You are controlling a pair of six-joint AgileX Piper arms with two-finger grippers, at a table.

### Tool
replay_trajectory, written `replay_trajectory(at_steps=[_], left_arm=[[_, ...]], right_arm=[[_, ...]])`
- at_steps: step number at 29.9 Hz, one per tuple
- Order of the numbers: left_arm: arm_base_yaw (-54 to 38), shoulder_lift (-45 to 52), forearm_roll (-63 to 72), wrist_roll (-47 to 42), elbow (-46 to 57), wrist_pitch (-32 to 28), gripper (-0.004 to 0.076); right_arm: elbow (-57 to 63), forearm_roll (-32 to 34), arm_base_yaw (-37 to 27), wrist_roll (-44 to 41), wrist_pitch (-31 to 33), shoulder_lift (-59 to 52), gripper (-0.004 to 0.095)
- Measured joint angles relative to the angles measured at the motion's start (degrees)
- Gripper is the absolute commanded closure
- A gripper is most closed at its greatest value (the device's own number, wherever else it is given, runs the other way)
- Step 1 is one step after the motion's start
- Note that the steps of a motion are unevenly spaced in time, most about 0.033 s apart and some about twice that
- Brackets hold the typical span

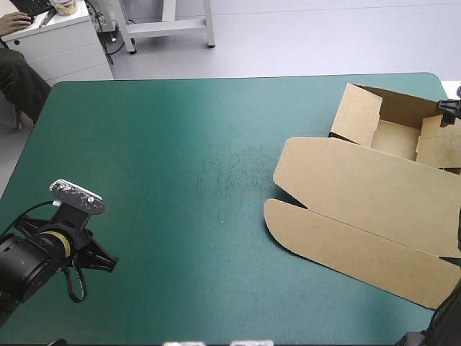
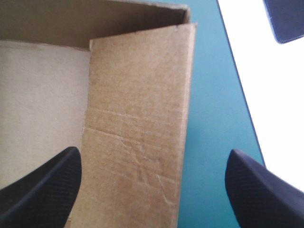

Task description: Fold the box

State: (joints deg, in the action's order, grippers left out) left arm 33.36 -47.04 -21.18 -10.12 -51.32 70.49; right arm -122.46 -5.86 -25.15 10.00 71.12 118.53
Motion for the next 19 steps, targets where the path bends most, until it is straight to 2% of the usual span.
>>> replay_trajectory(at_steps=[2, 4, 10, 14, 19], left_arm=[[0.00, 0.00, 0.00, -1.09, 0.00, 0.05, 0.0734], [0.00, 0.00, 0.00, -2.54, 0.00, 0.05, 0.0734], [0.00, 0.00, 0.00, -3.65, 0.00, 0.00, 0.0734], [0.00, 0.00, 0.19, -3.78, 0.00, -0.35, 0.0734], [0.00, 0.07, 1.71, -3.88, 0.00, -0.95, 0.0734]], right_arm=[[-0.36, -0.39, 0.00, 0.00, 0.08, -2.39, 0.0196], [-0.47, -1.55, 0.00, 0.00, 0.20, -5.61, 0.0330], [-0.69, -7.95, 0.06, 0.00, 0.23, -14.87, 0.0923], [-0.25, -9.73, 2.21, 0.00, 0.23, -20.17, 0.0913], [4.95, -10.19, 8.76, 1.26, 0.23, -27.89, 0.0913]])
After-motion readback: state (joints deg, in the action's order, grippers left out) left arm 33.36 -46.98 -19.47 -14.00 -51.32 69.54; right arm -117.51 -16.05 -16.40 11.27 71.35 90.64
